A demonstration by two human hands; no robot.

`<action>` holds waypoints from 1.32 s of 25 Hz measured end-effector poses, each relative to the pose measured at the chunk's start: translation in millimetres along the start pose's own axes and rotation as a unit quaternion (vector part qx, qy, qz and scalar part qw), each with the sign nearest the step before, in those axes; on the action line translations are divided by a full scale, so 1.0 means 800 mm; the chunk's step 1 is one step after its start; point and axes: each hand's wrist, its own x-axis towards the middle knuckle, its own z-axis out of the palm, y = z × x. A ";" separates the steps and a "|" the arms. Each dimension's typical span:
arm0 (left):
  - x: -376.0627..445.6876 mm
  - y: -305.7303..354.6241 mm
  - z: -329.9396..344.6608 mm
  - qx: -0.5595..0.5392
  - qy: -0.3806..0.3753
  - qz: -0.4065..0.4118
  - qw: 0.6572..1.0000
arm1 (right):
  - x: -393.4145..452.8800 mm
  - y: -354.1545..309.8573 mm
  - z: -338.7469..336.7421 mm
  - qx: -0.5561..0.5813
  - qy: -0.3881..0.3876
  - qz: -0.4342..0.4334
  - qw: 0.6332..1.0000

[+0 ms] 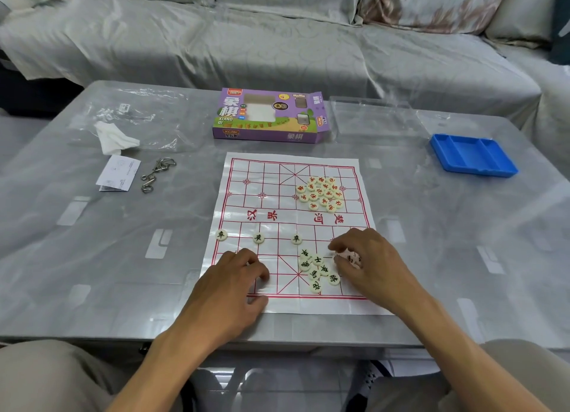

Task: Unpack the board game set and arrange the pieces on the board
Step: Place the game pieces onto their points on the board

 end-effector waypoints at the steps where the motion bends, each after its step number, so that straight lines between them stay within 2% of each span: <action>1: 0.000 0.000 0.000 0.000 -0.001 0.000 1.000 | -0.007 -0.006 0.004 0.001 0.002 -0.013 1.000; 6: -0.001 0.001 -0.002 0.009 -0.008 0.001 1.000 | -0.023 -0.021 0.022 -0.023 -0.019 -0.050 0.998; 14: -0.001 0.000 -0.002 0.010 -0.013 0.001 1.000 | -0.020 -0.019 0.019 -0.032 0.010 0.012 0.999; 29: 0.000 0.001 -0.002 0.009 -0.009 0.000 1.000 | -0.014 -0.022 0.028 -0.028 0.027 0.015 0.999; 33: -0.001 0.002 -0.002 0.009 -0.010 0.000 1.000 | -0.013 -0.026 0.026 -0.002 0.012 0.040 0.999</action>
